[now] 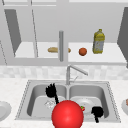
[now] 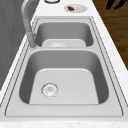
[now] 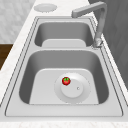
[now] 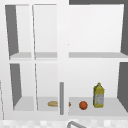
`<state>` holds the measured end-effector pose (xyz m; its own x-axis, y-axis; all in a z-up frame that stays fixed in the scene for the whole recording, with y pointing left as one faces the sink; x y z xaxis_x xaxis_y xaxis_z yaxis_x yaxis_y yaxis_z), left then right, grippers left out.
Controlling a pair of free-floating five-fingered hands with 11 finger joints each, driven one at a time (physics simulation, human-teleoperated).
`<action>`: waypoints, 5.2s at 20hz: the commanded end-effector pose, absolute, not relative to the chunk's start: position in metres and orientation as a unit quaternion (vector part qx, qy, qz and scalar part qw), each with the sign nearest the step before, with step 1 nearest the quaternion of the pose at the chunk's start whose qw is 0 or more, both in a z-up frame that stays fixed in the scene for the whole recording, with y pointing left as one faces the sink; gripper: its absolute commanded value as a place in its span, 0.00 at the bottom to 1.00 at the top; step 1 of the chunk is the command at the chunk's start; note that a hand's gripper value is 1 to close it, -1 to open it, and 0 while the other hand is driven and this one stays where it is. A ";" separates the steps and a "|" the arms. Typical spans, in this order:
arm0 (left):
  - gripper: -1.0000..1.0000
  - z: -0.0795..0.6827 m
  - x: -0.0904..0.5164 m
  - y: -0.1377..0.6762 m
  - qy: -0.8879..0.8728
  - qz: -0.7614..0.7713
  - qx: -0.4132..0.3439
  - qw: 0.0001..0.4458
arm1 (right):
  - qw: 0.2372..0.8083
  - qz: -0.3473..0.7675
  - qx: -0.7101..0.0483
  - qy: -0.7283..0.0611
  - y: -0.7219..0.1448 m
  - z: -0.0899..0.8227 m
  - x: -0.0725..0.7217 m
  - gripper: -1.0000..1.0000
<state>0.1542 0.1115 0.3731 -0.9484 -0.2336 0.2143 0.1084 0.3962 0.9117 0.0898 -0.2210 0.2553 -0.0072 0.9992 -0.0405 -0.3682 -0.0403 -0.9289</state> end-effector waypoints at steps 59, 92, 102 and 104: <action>0.00 0.422 0.165 0.074 -0.873 -0.434 0.194 0.107 | 0.575 0.595 -0.408 -0.387 -0.221 0.255 0.090 0.50; 0.00 0.445 0.177 0.071 -0.887 -0.417 0.175 0.095 | 0.575 0.595 -0.408 -0.387 -0.221 0.255 0.090 0.50; 0.00 0.464 0.198 0.068 -0.887 -0.407 0.195 0.093 | 0.575 0.595 -0.408 -0.387 -0.221 0.255 0.090 0.50; 0.00 0.465 0.200 0.065 -0.888 -0.404 0.199 0.092 | 0.575 0.595 -0.408 -0.387 -0.221 0.255 0.090 0.50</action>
<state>0.1963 0.0687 0.4638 -0.9253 -0.3792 -0.0113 -0.2264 0.5280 0.8185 0.0898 -0.2210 0.2553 -0.0072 0.9992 -0.0405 -0.3682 -0.0403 -0.9289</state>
